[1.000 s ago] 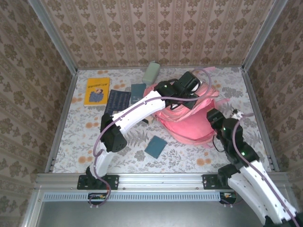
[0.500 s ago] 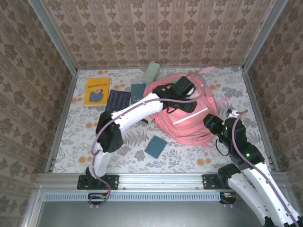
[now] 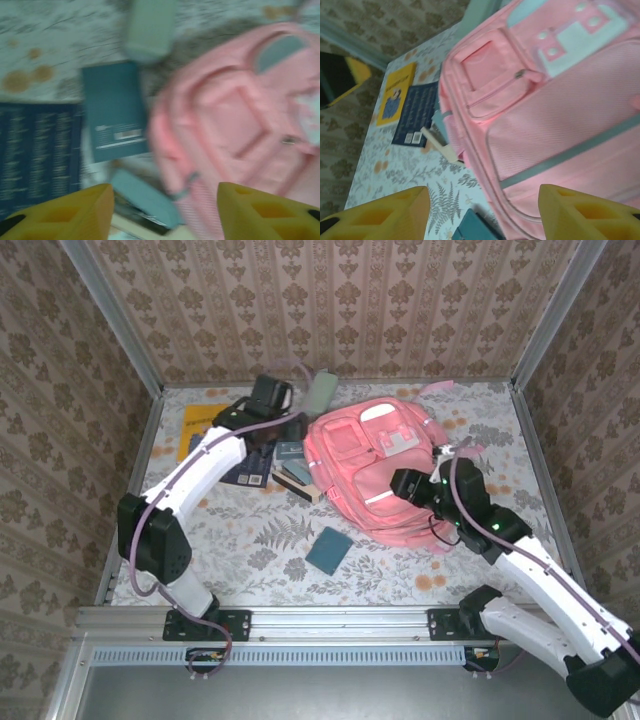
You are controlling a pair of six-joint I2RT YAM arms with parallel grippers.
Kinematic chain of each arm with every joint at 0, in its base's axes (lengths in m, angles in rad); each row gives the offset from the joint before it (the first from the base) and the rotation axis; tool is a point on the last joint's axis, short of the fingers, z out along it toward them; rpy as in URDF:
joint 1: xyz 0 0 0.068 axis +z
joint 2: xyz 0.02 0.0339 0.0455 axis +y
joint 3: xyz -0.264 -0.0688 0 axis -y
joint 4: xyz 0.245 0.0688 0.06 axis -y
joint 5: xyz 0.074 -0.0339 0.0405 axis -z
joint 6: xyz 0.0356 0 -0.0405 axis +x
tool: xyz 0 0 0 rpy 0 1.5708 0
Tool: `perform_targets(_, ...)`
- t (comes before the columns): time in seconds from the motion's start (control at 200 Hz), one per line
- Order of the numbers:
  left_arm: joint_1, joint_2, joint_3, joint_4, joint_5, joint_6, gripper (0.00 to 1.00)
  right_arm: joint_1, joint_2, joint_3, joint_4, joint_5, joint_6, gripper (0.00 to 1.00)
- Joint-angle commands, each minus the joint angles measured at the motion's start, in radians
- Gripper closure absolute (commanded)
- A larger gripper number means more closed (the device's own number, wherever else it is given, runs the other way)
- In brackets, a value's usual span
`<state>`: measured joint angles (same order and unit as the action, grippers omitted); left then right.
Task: Pack the student bag
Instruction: Move the book from the bottom-left of the table.
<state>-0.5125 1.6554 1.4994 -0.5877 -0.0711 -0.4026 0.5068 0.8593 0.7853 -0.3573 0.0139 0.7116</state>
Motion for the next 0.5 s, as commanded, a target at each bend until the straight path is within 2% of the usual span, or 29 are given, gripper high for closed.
perform_targets(0.0, 0.124, 0.017, -0.074, 0.037, 0.05, -0.009, 0.51, 0.064, 0.057, 0.072, 0.056, 0.014, -0.049, 0.4)
perform_targets(0.145, 0.251, 0.118, -0.067, 0.058, 0.12, -0.011, 0.63, 0.12, 0.149, 0.14, 0.053, -0.002, -0.058, 0.36)
perform_targets(0.27, 0.31, 0.228, -0.012, 0.043, 0.144, 0.006, 0.74, 0.168, 0.21, 0.185, 0.056, -0.006, -0.077, 0.33)
perform_targets(0.31, 0.322, 0.265, 0.006, 0.035, 0.151, 0.01, 0.77, 0.181, 0.229, 0.196, 0.055, -0.008, -0.081, 0.26)
perform_targets(0.38, 0.346, 0.326, 0.031, 0.018, 0.177, 0.003, 0.91, 0.196, 0.262, 0.214, 0.054, -0.02, -0.087, 0.22)
perform_targets(0.445, 0.358, 0.362, 0.037, 0.01, 0.19, 0.0, 0.94, 0.21, 0.29, 0.23, 0.052, -0.026, -0.088, 0.16)
perform_targets(0.49, 0.36, 0.37, 0.027, 0.007, 0.17, -0.003, 0.95, 0.219, 0.306, 0.239, 0.054, -0.032, -0.091, 0.02)
